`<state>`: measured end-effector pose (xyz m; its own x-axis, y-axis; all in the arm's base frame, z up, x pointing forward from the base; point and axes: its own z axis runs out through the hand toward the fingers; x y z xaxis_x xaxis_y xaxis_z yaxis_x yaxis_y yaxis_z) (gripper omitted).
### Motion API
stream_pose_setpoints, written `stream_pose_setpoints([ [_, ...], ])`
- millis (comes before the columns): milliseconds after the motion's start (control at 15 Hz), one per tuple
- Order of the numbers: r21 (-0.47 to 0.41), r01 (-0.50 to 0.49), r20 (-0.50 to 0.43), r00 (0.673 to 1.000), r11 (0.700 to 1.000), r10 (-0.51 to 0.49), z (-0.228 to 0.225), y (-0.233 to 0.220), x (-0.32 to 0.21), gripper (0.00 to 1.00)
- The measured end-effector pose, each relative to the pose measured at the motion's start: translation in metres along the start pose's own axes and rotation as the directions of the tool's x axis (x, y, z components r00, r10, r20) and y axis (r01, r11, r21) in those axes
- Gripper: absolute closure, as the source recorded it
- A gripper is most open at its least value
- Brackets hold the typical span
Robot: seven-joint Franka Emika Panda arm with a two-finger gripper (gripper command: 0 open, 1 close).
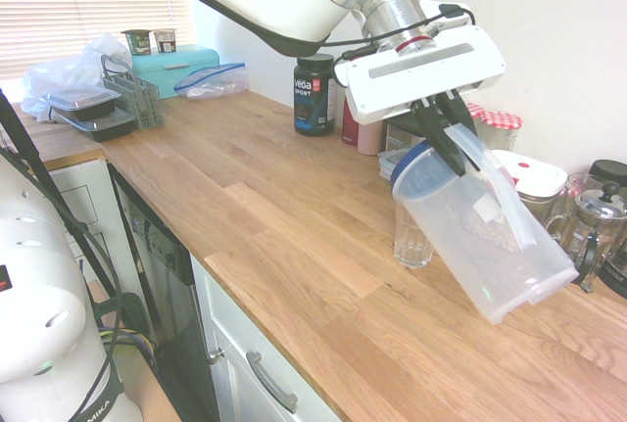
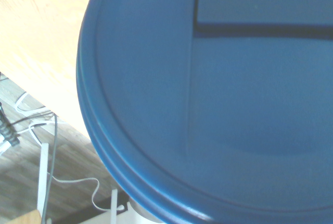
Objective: Pour me some water
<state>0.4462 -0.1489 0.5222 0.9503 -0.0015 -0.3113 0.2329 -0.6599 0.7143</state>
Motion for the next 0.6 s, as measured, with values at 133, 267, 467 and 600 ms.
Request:
stream_pose_setpoints([
  [133, 0.088, -0.038, -0.036, 0.998, 0.995, 0.042, 0.001, 0.009, -0.009, 1.00],
  [267, 0.193, -0.072, -0.081, 0.993, 0.979, 0.089, -0.006, 0.034, -0.036, 1.00],
  [467, 0.361, -0.128, -0.134, 0.973, 0.924, 0.187, -0.005, 0.091, -0.100, 1.00],
  [600, 0.478, -0.173, -0.144, 0.952, 0.861, 0.272, -0.007, 0.114, -0.134, 1.00],
])
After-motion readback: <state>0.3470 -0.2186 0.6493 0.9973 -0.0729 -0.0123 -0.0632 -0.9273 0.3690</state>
